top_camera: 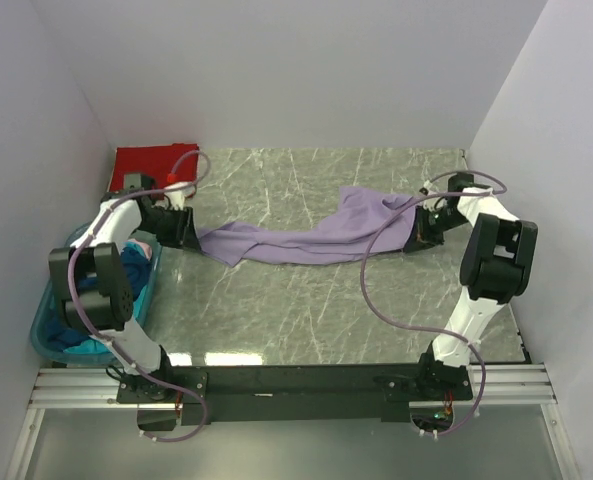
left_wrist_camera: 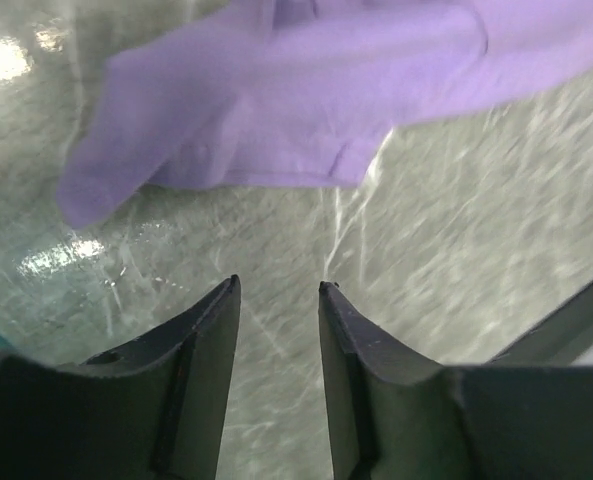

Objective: Fold and stack the t-shirts
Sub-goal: Flatten the tshirt out

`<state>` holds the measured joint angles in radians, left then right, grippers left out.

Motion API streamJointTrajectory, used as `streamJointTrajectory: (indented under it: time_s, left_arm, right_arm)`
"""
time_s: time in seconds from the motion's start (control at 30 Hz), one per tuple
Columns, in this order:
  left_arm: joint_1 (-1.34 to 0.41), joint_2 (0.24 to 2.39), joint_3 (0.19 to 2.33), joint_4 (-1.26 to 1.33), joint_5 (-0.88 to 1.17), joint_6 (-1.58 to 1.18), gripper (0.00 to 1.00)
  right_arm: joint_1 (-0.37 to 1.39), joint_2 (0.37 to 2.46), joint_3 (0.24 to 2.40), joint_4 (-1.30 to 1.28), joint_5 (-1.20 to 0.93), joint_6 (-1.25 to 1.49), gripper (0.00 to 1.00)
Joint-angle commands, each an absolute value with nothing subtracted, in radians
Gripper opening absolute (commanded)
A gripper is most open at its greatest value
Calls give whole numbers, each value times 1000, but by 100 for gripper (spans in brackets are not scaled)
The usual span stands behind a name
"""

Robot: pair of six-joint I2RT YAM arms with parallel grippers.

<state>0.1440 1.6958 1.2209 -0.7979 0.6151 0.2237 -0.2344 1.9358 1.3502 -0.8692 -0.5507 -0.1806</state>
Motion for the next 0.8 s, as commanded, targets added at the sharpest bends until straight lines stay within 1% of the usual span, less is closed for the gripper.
streamJointTrajectory:
  time_s: [0.0, 0.13, 0.23, 0.37, 0.47, 0.6, 0.7, 0.77]
  left_arm:
    - [68, 1591, 1160, -845, 533, 426, 42]
    - [-53, 1516, 1052, -787, 410, 546, 42]
    - [-135, 1500, 1006, -717, 345, 539, 44]
    - [-207, 1537, 1015, -638, 296, 508, 47]
    - [-230, 1583, 1048, -603, 270, 497, 49]
    - [-236, 1650, 1092, -577, 230, 462, 50]
    - [-209, 1701, 1164, -653, 198, 482, 51]
    - [-152, 1713, 1216, -686, 218, 500, 53]
  right_arm:
    - [-236, 1829, 1402, -903, -592, -209, 0]
    - [-238, 1770, 1417, -920, -598, -212, 0]
    - [-236, 1752, 1437, -939, -604, -213, 0]
    - [-238, 1744, 1462, -960, -611, -216, 0]
    - [-236, 1736, 1471, -968, -609, -216, 0]
    - [-236, 1735, 1470, -968, -592, -221, 0]
    - [-238, 1723, 1463, -960, -554, -230, 0]
    - [-242, 1720, 1463, -956, -539, -238, 0]
